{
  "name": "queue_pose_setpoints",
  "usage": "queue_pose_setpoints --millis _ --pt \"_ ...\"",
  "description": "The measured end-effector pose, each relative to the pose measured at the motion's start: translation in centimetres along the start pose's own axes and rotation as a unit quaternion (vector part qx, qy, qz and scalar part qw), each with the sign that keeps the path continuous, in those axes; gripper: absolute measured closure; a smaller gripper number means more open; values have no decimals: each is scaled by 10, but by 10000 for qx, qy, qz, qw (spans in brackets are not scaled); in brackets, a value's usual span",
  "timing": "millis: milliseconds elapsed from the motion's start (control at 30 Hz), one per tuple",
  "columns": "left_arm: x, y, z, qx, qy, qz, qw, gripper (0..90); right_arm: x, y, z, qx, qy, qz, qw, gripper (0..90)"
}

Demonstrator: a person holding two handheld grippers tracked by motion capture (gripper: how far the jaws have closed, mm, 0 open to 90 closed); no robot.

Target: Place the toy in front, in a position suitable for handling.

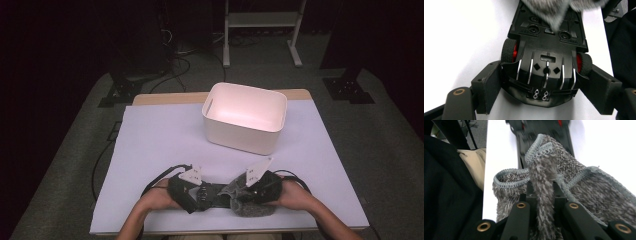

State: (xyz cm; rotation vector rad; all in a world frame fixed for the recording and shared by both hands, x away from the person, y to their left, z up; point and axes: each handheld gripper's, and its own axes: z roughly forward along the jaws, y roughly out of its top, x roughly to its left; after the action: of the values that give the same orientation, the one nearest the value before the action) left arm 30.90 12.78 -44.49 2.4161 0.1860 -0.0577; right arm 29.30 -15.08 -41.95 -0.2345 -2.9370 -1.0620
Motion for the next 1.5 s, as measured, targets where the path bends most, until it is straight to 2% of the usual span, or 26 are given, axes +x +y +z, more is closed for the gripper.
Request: queue_pose_setpoints --millis 100,233,300,633,967,1100,1233,1267,1333,1400,1500 --pt "1 0 0 42 -17 -13 10000 215 -3 -9 -6 7 -88 126 9999 803" --pt "0 -1 1 119 -19 77 9999 220 -8 -10 -10 22 -155 161 9997 803" --pt "0 -1 1 123 -21 81 9999 221 -10 -7 -10 45 -198 119 9997 803" --pt "0 -1 0 65 -52 71 9999 223 -19 20 8 116 -128 -85 9998 802" --pt "1 -1 0 59 -59 113 9999 224 -21 -3 -5 173 -155 183 9996 802" --pt "1 0 1 66 -60 84 9999 220 -16 7 -1 111 -78 68 9999 802" --pt "2 0 0 -12 -53 90 9999 217 -6 26 14 177 43 -339 9993 800" --pt "2 0 0 -11 -52 90 9999 217 -5 29 15 187 55 -380 9991 800" --pt "2 0 0 -49 -45 88 9999 217 -4 30 16 219 58 -415 9989 800" --pt "1 0 -2 -122 -38 64 9999 217 -6 28 15 245 74 -346 9991 800" --pt "0 1 -2 -107 6 92 9999 215 -7 22 13 215 110 -245 9994 800"
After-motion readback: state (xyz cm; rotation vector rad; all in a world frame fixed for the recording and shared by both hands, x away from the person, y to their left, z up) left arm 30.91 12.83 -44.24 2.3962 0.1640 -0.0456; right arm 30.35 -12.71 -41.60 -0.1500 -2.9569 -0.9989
